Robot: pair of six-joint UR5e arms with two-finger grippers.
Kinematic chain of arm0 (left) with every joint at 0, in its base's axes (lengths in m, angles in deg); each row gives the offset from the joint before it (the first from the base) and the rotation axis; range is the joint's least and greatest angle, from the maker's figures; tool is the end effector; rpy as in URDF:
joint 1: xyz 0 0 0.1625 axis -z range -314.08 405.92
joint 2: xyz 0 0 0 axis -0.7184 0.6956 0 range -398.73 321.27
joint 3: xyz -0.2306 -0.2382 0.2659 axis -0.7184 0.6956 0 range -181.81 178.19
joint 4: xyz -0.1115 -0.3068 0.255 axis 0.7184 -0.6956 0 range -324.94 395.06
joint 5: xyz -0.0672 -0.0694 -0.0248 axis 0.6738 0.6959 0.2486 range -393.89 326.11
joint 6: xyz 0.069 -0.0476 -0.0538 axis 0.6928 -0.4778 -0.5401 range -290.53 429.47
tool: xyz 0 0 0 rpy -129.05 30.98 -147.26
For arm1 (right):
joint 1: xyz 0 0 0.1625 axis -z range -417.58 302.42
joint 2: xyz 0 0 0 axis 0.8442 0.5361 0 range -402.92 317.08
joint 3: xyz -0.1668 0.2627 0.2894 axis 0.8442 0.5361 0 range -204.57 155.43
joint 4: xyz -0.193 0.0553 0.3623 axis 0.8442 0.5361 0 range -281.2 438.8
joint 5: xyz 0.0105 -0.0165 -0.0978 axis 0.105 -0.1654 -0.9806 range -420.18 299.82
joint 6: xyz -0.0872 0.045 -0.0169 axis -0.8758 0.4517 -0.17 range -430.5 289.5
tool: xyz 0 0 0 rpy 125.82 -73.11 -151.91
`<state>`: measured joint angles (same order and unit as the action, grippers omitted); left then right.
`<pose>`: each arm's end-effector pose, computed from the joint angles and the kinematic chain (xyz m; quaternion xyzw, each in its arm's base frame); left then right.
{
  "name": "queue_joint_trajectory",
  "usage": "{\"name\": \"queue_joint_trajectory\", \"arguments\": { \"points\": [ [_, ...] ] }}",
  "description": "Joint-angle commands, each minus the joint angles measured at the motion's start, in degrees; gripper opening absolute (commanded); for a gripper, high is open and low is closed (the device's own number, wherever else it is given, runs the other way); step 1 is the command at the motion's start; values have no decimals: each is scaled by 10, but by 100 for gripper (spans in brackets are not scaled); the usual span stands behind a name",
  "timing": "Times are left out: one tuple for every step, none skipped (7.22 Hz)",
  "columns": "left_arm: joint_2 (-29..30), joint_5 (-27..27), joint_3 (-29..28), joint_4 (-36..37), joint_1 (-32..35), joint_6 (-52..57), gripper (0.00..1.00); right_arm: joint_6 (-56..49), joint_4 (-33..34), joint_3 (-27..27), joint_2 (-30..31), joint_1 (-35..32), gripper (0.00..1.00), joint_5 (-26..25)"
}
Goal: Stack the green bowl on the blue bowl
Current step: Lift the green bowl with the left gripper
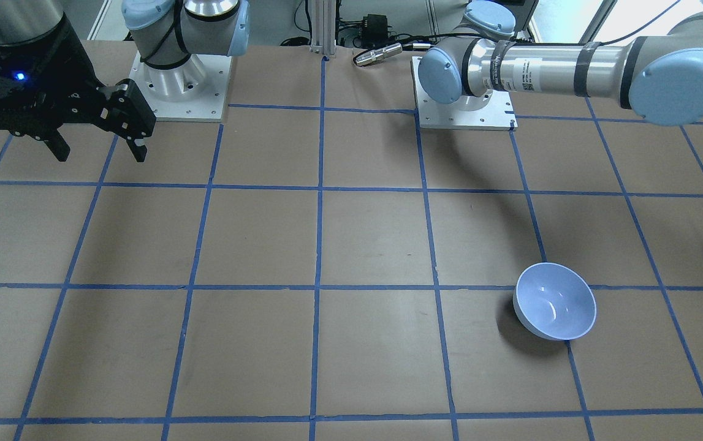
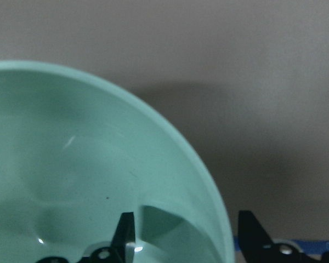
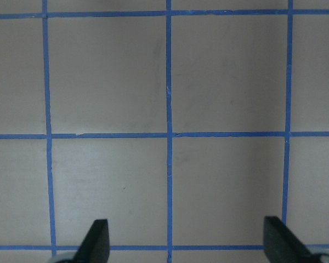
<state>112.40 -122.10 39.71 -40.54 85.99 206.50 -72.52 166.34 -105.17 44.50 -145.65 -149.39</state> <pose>0.5684 -0.6564 0.1852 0.6890 0.7245 -0.0147 0.0161 0.1172 -0.5198 0.5419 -0.0011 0.9992 -0.0384 0.0056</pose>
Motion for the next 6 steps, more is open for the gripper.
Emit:
{"name": "queue_joint_trajectory", "arguments": {
  "points": [
    [-7, 0, 14, -1, -2, -3, 0, 0, 0, 0, 0, 0, 100, 0],
    [-15, -1, 23, -1, -2, -2, 0, 0, 0, 0, 0, 0, 100, 1],
    [-25, -2, 26, -2, -2, -4, 0, 1, 0, 0, -1, 0, 100, 0],
    [-54, -4, 27, -9, -1, -4, 0, 0, 0, 0, -1, 0, 100, 0],
    [-92, -7, 38, -24, 5, 3, 0, 0, 0, 0, -1, 0, 100, 0],
    [-134, -7, 78, -46, 11, 4, 0, 1, 0, 0, 0, 0, 100, 1]
  ]
}}
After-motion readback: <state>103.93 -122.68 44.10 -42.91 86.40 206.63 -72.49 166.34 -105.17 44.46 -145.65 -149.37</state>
